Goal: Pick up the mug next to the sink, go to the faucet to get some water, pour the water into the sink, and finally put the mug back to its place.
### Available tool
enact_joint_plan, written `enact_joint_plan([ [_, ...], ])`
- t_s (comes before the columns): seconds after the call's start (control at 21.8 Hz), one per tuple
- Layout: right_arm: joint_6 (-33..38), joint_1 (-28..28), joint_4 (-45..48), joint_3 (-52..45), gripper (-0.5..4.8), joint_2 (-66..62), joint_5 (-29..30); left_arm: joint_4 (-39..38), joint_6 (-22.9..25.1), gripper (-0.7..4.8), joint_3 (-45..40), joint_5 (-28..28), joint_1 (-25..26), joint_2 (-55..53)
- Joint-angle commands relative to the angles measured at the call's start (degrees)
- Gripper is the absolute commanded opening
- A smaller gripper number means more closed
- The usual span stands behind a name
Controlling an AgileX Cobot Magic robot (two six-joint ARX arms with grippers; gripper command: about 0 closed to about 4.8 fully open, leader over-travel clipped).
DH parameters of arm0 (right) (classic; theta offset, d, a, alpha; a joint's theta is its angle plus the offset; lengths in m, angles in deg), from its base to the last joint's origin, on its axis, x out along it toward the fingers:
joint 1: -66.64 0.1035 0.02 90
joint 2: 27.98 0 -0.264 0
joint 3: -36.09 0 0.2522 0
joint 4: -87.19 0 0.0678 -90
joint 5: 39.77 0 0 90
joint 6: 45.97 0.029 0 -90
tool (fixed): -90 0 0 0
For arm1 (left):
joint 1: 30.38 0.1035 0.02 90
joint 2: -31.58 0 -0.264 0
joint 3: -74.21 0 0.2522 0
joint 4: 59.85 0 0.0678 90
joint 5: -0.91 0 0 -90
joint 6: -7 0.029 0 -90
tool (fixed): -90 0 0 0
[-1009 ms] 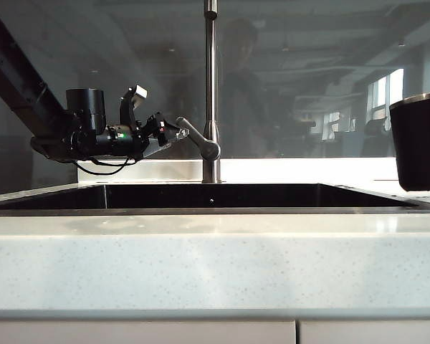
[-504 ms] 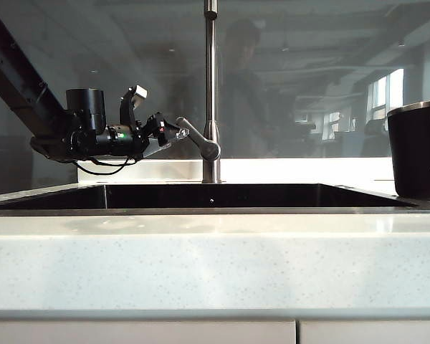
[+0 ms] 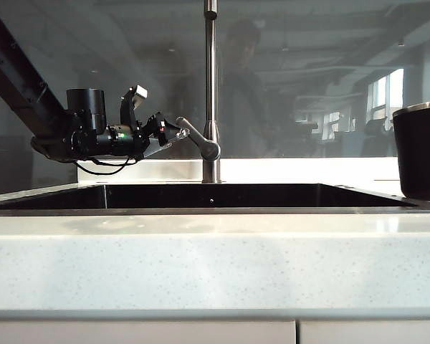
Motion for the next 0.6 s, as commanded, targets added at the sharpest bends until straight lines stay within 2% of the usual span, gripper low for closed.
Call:
enact_joint_plan([
  [0.05,-0.37,0.07,0.48,0.20,-0.01,0.11,0.44,0.20,-0.13,4.21,0.20,0.09,0.11,0.31],
  [0.6,-0.37,0.09,0.07,0.20,-0.01,0.11,1.75,0.17,-0.15,4.21,0.20,0.07,0.11,0.31],
])
